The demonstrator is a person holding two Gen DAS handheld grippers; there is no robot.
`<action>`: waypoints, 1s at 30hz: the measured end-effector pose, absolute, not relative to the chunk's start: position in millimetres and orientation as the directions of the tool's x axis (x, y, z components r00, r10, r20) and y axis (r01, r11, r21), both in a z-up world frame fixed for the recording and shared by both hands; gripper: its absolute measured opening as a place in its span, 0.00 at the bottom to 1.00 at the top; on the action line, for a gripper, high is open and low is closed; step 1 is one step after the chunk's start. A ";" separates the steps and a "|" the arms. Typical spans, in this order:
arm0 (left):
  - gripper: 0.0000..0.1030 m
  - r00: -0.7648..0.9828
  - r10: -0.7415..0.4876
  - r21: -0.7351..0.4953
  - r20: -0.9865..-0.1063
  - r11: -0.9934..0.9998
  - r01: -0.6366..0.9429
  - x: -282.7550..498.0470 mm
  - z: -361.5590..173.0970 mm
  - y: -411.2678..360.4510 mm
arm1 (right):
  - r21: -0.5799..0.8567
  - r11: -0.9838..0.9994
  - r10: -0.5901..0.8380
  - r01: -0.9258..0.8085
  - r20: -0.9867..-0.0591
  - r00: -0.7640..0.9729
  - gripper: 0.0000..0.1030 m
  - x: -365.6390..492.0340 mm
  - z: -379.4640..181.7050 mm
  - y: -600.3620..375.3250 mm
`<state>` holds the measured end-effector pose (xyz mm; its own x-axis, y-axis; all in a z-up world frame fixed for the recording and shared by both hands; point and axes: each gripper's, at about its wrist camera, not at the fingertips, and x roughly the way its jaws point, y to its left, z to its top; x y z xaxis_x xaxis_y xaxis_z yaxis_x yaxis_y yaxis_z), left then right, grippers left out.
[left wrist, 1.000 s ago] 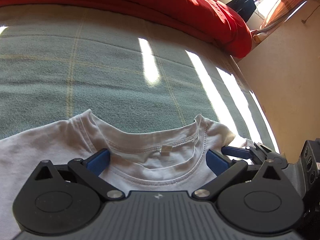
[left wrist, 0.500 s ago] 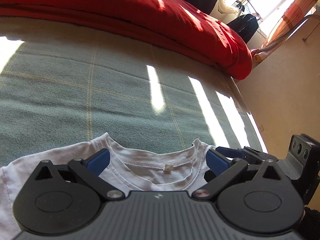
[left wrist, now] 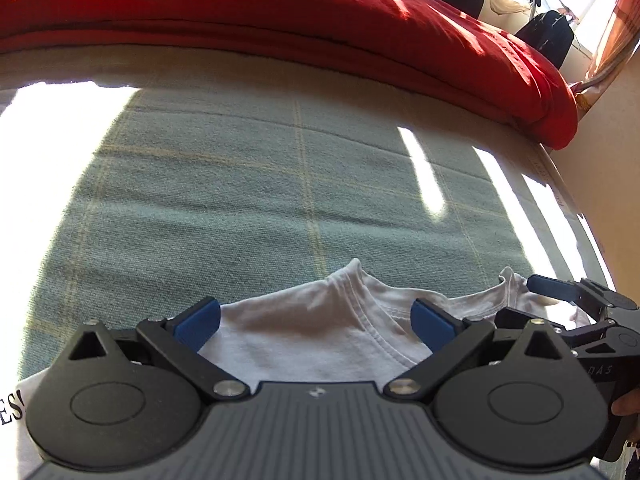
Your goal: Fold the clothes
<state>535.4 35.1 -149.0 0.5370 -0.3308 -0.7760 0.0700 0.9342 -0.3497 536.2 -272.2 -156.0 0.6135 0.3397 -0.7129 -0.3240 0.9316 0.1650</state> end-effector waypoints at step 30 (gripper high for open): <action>0.98 0.534 -0.264 -0.354 -0.803 0.933 -0.072 486.3 -141.7 116.6 | 0.228 0.946 0.320 -0.231 -0.776 0.543 1.00 486.0 -147.9 -317.7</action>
